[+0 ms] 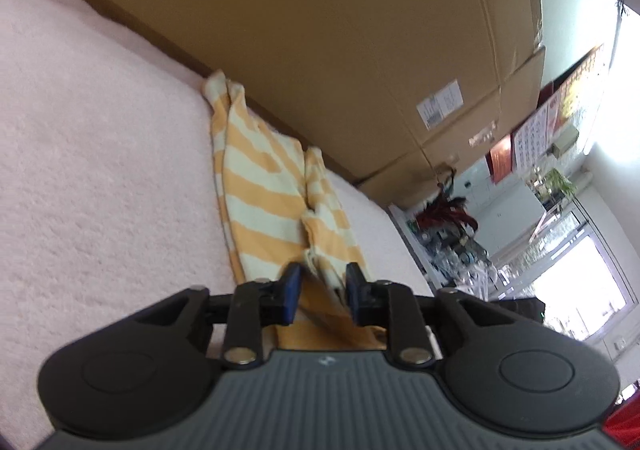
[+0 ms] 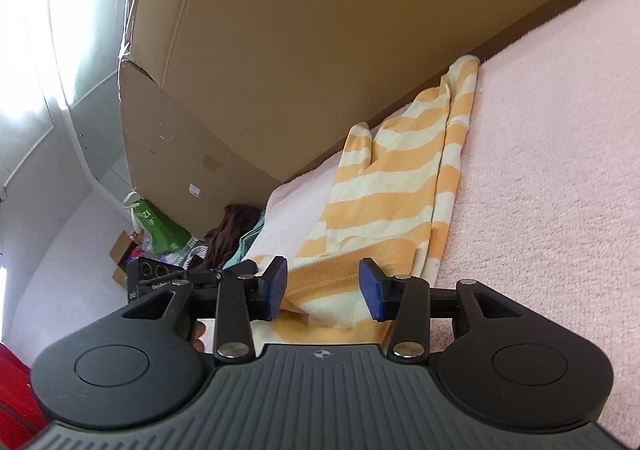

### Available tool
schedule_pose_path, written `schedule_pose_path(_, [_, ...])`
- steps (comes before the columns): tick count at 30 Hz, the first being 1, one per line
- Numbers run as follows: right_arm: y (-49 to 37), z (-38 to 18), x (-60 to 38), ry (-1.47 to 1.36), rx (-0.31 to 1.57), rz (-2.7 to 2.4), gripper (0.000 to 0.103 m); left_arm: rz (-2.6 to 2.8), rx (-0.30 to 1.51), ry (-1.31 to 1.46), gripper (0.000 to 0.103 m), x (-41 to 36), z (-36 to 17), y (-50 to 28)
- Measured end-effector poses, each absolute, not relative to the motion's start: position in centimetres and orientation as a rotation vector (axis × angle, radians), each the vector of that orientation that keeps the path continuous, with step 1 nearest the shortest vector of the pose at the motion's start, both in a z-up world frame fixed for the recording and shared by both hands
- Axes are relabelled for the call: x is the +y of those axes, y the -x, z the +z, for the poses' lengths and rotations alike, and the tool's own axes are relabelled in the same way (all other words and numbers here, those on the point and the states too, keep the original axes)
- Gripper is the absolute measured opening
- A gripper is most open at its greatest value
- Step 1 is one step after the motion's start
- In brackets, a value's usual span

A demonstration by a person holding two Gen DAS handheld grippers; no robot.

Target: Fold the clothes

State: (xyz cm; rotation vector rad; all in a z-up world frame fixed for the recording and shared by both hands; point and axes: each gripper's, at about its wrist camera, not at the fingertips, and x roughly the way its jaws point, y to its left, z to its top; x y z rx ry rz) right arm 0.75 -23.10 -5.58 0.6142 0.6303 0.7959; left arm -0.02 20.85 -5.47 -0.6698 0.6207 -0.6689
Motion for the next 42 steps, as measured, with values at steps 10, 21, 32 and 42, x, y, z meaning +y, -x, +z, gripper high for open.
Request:
schedule_pose_path(10, [1.7, -3.5, -19.7, -0.221, 0.53, 0.589, 0.044, -0.657, 0.626, 0.495, 0.044, 19.9, -4.8, 3.0])
schedule_pose_path(21, [-0.2, -4.5, -19.1, -0.267, 0.599, 0.482, 0.012, -0.55, 0.629, 0.315, 0.0, 15.9, -5.9, 5.5])
schedule_pose_path(32, [0.9, -4.3, -18.9, -0.256, 0.54, 0.413, 0.027, -0.544, 0.577, 0.236, 0.005, 16.1, -4.7, 3.7])
schedule_pose_path(42, [2.8, -4.0, -18.9, -0.246, 0.509, 0.422, 0.036, -0.693, 0.61, 0.136, 0.016, 15.2, -4.6, -2.6])
